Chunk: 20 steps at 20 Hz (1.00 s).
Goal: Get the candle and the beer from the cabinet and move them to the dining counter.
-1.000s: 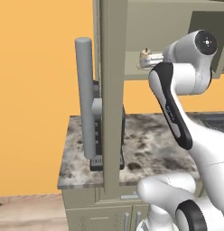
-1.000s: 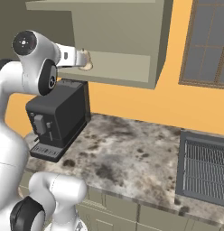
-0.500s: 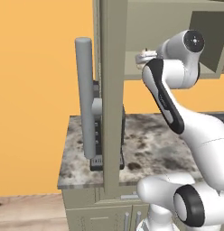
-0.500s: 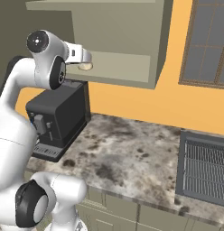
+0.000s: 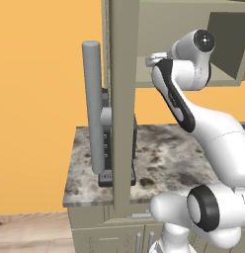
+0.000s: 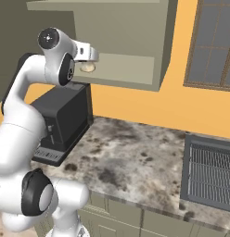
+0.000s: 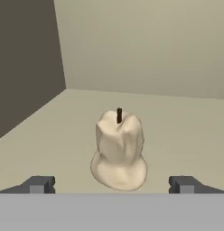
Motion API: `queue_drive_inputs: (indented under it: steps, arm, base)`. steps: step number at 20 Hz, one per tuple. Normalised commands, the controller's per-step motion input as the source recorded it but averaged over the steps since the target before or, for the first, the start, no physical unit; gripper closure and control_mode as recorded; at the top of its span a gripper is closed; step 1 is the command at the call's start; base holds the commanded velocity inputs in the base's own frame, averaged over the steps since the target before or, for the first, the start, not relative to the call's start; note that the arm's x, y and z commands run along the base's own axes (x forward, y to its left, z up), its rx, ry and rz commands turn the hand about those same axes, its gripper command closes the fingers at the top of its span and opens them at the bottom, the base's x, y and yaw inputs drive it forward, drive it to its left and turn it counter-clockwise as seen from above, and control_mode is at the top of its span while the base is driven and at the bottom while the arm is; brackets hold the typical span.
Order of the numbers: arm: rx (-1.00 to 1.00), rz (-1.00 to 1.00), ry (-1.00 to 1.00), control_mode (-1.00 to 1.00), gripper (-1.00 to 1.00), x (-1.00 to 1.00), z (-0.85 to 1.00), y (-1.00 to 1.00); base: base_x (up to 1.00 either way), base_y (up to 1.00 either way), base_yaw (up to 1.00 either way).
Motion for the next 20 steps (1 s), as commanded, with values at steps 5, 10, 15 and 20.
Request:
queue_drive_inputs:
  steps: [5,10,15,20]
  arm:
    - [0.00,0.00,0.02,-1.00,-1.00,0.33,-0.05,-0.02]
    - [0.00,0.00,0.02,-1.00,-1.00,0.26,-0.10,-0.04]
    - [0.00,0.00,0.04,-1.00,-1.00,0.26,-0.06,-0.05]
    - [0.00,0.00,0.04,-1.00,-1.00,0.25,-0.08,-0.06]
  base:
    - [0.00,0.00,0.00]
    - [0.00,0.00,0.00]
    - [0.00,0.00,0.00]
    - [0.00,0.00,0.00]
